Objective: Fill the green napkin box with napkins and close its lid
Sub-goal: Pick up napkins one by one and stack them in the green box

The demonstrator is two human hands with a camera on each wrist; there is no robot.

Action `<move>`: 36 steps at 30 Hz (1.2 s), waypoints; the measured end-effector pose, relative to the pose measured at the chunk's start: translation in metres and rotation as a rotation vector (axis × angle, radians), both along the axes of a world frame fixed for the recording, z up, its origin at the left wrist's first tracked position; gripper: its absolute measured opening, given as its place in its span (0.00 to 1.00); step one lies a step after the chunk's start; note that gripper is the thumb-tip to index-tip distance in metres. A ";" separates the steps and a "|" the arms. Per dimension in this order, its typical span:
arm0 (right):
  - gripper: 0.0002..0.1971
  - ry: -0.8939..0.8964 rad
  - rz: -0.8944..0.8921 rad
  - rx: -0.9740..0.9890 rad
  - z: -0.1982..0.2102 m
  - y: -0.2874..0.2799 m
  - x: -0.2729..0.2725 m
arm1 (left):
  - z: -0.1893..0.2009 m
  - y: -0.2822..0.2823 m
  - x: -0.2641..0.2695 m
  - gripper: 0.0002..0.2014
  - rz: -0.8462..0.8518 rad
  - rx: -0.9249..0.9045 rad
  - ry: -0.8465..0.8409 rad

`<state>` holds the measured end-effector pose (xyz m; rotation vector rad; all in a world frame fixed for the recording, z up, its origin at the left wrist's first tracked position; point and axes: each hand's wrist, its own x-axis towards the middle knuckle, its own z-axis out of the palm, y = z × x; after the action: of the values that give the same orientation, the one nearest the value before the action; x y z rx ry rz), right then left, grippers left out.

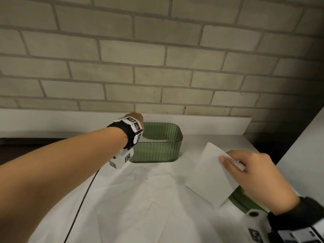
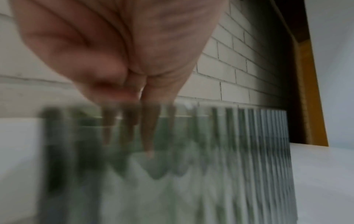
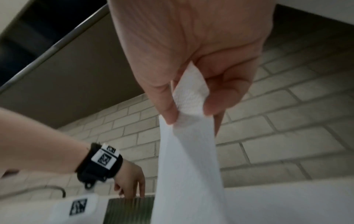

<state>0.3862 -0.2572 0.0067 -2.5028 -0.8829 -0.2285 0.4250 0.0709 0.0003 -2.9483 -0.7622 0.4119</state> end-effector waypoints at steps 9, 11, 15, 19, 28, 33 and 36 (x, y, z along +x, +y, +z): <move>0.10 -0.052 0.084 -0.266 0.068 0.028 0.033 | 0.004 0.000 -0.072 0.16 -0.094 -0.187 -0.213; 0.09 -0.027 0.106 -0.185 0.078 0.043 0.040 | -0.008 -0.007 -0.094 0.17 -0.107 -0.260 -0.137; 0.09 0.094 0.124 -0.059 0.076 0.085 0.061 | -0.035 -0.015 -0.128 0.22 -0.078 -0.294 -0.002; 0.06 0.356 0.057 0.213 0.063 0.126 0.075 | -0.051 -0.014 -0.147 0.25 -0.060 -0.315 0.065; 0.07 0.664 -0.199 0.349 0.010 0.191 0.113 | -0.070 -0.009 -0.175 0.23 -0.092 -0.330 0.105; 0.07 0.750 -0.269 0.312 -0.015 0.204 0.118 | -0.069 -0.006 -0.181 0.20 -0.101 -0.363 0.059; 0.08 0.796 -0.259 0.289 -0.022 0.206 0.119 | -0.069 -0.002 -0.184 0.15 -0.111 -0.409 0.021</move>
<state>0.5047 -0.0512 -0.0149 -2.1323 -0.1821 0.4972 0.2410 0.0684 -0.0690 -3.3335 -0.5647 0.6592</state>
